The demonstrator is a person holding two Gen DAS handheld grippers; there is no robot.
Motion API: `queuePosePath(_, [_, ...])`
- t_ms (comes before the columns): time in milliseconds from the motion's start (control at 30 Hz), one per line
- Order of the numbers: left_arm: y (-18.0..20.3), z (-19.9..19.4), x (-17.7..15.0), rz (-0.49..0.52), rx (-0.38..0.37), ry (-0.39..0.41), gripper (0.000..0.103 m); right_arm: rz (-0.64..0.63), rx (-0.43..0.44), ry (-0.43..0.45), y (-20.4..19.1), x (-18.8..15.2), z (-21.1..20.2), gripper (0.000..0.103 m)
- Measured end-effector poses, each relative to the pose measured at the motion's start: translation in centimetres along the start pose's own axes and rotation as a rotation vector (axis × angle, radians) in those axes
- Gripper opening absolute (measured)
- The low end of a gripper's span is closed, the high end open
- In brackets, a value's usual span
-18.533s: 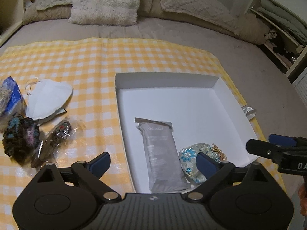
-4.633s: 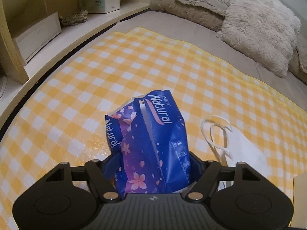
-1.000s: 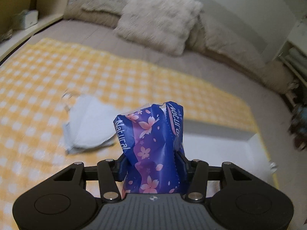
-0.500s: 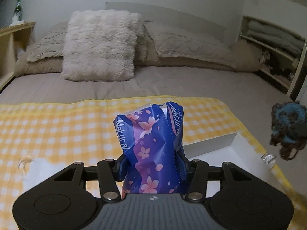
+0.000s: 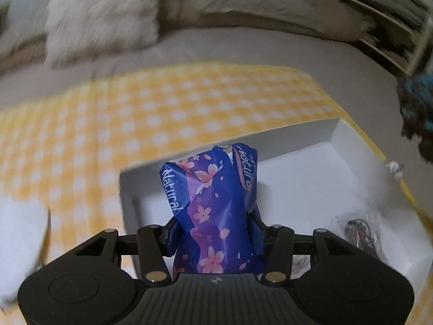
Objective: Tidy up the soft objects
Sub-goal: 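Carry the tissue pack with left tool while right tool carries the scrunchie over the tray, then open left tool releasing the tissue pack while right tool releases the scrunchie in the tray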
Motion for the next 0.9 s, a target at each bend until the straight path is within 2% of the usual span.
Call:
queuePosePath(100, [-1.7,0.0,-0.2,-0.109,-0.004,-0.029,0.053,0.018,0.002,-0.011,0.4,-0.1,1.0,0.033])
queuePosePath(200, [-2.6,-0.2,0.0,-0.184,-0.023,-0.007,0.058,0.042,0.022,-0.031,-0.1,-0.3,2.5,0.033])
queuePosePath(233, [-2.7,-0.3,0.3,-0.184,-0.028,-0.004,0.060,0.046,0.029,-0.041,-0.4,-0.5,3.2,0.033])
queuePosePath(300, [-2.6,-0.8,0.7,-0.174,-0.025,0.018,0.076,0.042,0.048,-0.062,-1.2,-0.9,4.4,0.033])
queuePosePath(367, [-2.5,-1.5,1.0,-0.155,-0.015,0.041,0.080,0.030,0.073,-0.084,-2.4,-1.4,5.7,0.033])
queuePosePath(433, [-2.0,-2.0,1.7,-0.131,-0.012,0.059,0.080,0.025,0.095,-0.103,-3.5,-1.8,6.9,0.035])
queuePosePath(533, [-1.9,-2.8,1.9,-0.113,0.013,0.074,0.082,0.022,0.125,-0.132,-4.8,-2.5,8.6,0.048])
queuePosePath(633, [-1.6,-3.2,1.5,-0.113,0.011,0.060,0.082,0.006,0.082,-0.178,-5.2,-3.4,9.9,0.062])
queuePosePath(900, [-1.5,-3.8,1.3,-0.109,0.014,0.051,0.085,0.002,0.024,-0.210,-4.3,-3.9,9.4,0.063])
Point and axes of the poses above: each gripper's, at about its wrist camera, not at the fingertips, and z roughly the way its jaws point, y to its right, x to its top, the point moved 9 cm from there along z, roughly the way its jaws point, and after that the axes turned 4 degrees about -z, right-handed, at the moved point
